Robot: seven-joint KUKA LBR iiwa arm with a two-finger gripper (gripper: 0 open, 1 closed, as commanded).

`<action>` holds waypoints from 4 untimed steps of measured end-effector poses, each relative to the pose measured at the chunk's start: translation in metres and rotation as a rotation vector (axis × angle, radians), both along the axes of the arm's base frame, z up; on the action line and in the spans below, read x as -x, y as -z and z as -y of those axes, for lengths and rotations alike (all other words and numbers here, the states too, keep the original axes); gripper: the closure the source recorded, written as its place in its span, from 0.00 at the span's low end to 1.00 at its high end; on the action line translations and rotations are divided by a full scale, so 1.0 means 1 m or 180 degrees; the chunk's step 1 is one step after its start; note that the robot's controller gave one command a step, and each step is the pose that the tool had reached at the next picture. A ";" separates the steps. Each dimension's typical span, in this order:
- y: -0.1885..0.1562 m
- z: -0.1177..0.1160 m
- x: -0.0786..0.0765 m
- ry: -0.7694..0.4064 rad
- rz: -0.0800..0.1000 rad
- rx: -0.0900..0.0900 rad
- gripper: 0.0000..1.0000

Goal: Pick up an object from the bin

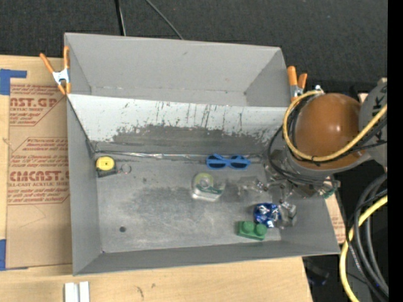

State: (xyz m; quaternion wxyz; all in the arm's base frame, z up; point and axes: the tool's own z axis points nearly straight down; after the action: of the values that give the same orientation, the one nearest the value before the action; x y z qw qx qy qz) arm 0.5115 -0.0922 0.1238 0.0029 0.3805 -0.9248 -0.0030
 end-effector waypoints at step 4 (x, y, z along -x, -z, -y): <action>0.053 0.036 -0.012 -0.0730 0.0039 -0.0040 0.00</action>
Offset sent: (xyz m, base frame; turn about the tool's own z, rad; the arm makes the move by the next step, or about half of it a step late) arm -0.0019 -0.0229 -0.0538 -0.2161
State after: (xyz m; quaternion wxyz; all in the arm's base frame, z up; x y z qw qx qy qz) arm 0.5235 -0.1281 0.0709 -0.0049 0.4838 -0.8751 -0.0060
